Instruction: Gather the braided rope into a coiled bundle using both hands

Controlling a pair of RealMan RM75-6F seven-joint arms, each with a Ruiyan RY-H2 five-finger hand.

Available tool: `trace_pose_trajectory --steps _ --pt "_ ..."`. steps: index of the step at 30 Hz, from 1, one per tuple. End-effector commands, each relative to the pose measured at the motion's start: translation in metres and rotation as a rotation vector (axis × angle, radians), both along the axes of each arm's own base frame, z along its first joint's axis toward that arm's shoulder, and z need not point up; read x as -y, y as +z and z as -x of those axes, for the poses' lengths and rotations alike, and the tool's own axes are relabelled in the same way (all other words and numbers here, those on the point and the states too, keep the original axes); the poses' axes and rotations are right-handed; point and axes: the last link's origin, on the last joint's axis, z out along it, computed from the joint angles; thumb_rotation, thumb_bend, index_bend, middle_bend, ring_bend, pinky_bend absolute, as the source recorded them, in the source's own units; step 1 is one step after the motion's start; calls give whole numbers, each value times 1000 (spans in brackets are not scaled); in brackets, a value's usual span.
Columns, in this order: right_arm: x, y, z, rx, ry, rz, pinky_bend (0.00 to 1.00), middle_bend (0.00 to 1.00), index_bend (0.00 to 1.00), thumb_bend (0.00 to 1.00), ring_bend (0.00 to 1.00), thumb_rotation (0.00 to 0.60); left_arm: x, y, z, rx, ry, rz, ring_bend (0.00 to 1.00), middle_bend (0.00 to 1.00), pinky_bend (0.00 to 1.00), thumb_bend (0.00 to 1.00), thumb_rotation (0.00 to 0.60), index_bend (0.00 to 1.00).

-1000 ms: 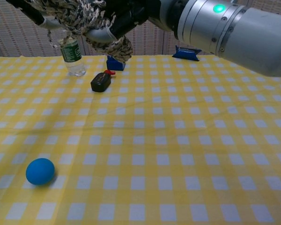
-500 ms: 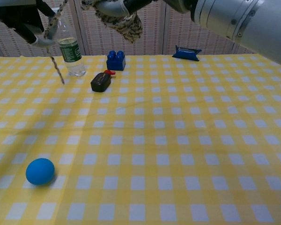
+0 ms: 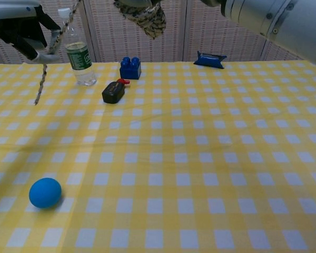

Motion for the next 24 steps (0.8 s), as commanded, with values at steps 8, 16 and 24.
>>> trace_pose_trajectory --steps 8,16,24 --pt "1 4 2 10 -8 8 521 663 752 410 515 600 5 -7 17 -3 38 27 974 1000 1000 369 600 801" --pt "3 2 6 1 -21 6 521 664 753 409 515 600 9 -10 27 36 48 35 1000 1000 1000 375 600 811" --pt "7 4 13 -5 -37 16 521 664 753 409 515 600 9 -6 35 62 47 20 1000 1000 1000 377 600 819"
